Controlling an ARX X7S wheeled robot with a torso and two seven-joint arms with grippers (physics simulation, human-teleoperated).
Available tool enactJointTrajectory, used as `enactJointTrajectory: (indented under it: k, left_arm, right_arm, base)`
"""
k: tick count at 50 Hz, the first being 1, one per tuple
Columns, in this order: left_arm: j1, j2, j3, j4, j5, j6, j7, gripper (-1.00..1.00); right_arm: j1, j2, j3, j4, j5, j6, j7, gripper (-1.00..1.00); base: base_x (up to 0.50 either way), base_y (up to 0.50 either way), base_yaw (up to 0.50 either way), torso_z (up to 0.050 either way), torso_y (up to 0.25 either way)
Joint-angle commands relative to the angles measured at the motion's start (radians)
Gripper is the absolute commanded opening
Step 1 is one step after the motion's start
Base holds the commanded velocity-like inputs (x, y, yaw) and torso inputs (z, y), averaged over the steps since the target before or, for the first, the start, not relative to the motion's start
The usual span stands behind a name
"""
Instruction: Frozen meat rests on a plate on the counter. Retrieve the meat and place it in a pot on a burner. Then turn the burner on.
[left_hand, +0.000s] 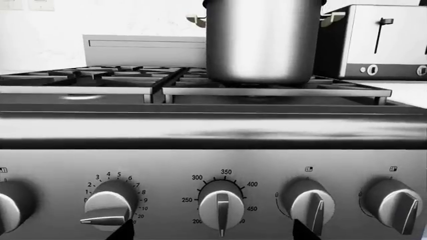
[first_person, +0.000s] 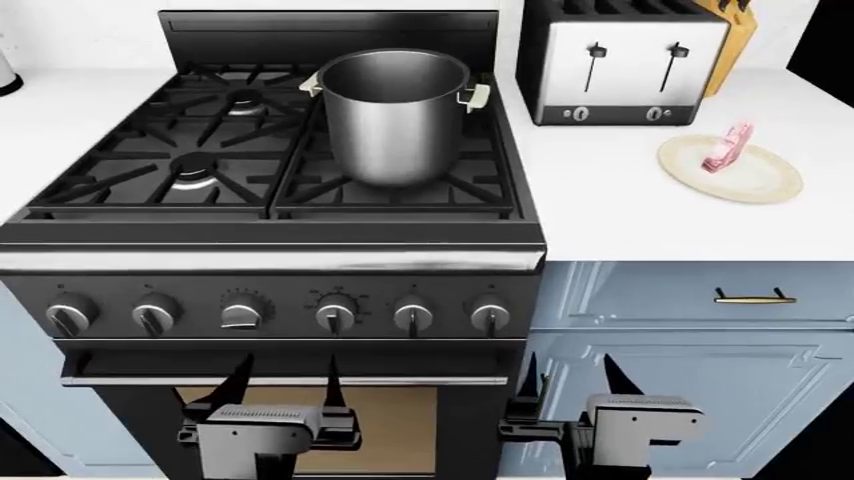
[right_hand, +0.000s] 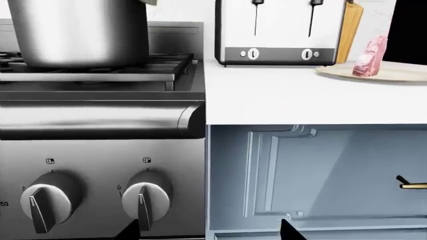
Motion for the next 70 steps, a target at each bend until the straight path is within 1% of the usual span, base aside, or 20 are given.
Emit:
enactJointTrajectory:
  k: [1, 9, 23, 28, 30, 33, 37, 45, 48, 53, 60, 66, 70]
  left_arm:
    - [0.000, -0.013, 0.013, -0.002, -0.018, 0.008, -0.010, 1.00]
    - [-0.004, -0.017, 0.019, -0.003, -0.018, -0.004, -0.030, 1.00]
    - [-0.002, -0.032, 0.036, 0.016, -0.030, -0.006, -0.038, 1.00]
    - [-0.004, -0.043, 0.051, 0.070, -0.005, -0.021, -0.052, 1.00]
    - [-0.013, -0.047, 0.059, 0.114, 0.024, -0.052, -0.071, 1.00]
    - [-0.026, -0.051, 0.064, 0.173, 0.030, -0.093, -0.080, 1.00]
    - [-0.069, -0.055, 0.064, 0.257, 0.024, -0.194, -0.090, 1.00]
    - [-0.211, -0.054, 0.070, 0.431, -0.001, -0.470, -0.106, 1.00]
    - [-0.259, -0.054, 0.062, 0.457, -0.013, -0.533, -0.111, 1.00]
    - [-0.315, -0.057, 0.038, 0.489, -0.023, -0.600, -0.130, 1.00]
    - [-0.429, -0.065, 0.063, 0.530, -0.001, -0.718, -0.152, 1.00]
    - [-0.460, -0.059, 0.073, 0.491, -0.017, -0.720, -0.141, 1.00]
    - [-0.469, -0.059, 0.059, 0.491, -0.035, -0.725, -0.137, 1.00]
  right_arm:
    - [0.000, 0.014, -0.017, -0.007, 0.011, 0.003, 0.017, 1.00]
    - [-0.001, 0.022, -0.027, -0.019, 0.014, 0.011, 0.032, 1.00]
    - [-0.006, 0.042, -0.050, -0.047, 0.024, 0.008, 0.033, 1.00]
    - [-0.015, 0.048, -0.056, -0.106, 0.031, 0.024, 0.036, 1.00]
    - [-0.020, 0.052, -0.054, -0.167, 0.038, 0.051, 0.044, 1.00]
    - [-0.025, 0.060, -0.052, -0.249, 0.047, 0.091, 0.053, 1.00]
    - [-0.005, 0.066, -0.059, -0.343, 0.056, 0.159, 0.059, 1.00]
    - [0.122, 0.074, -0.085, -0.526, 0.080, 0.372, 0.072, 1.00]
    - [0.175, 0.075, -0.094, -0.575, 0.091, 0.443, 0.073, 1.00]
    - [0.256, 0.070, -0.096, -0.618, 0.113, 0.547, 0.082, 1.00]
    - [0.335, 0.063, -0.091, -0.650, 0.131, 0.620, 0.097, 1.00]
    - [0.367, 0.061, -0.100, -0.646, 0.119, 0.627, 0.115, 1.00]
    - [0.395, 0.061, -0.098, -0.645, 0.119, 0.642, 0.123, 1.00]
  base:
    - [0.00, 0.00, 0.00, 0.050, 0.000]
    - [0.00, 0.00, 0.00, 0.050, 0.000]
    - [0.00, 0.00, 0.00, 0.000, 0.000]
    - [0.00, 0.00, 0.00, 0.000, 0.000]
    - [0.00, 0.00, 0.00, 0.000, 0.000]
    - [0.00, 0.00, 0.00, 0.000, 0.000]
    - [0.00, 0.00, 0.00, 0.000, 0.000]
    - [0.00, 0.00, 0.00, 0.000, 0.000]
    - [0.00, 0.00, 0.00, 0.000, 0.000]
    - [0.00, 0.00, 0.00, 0.000, 0.000]
    - [0.00, 0.00, 0.00, 0.000, 0.000]
    - [0.00, 0.00, 0.00, 0.000, 0.000]
    - [0.00, 0.00, 0.00, 0.000, 0.000]
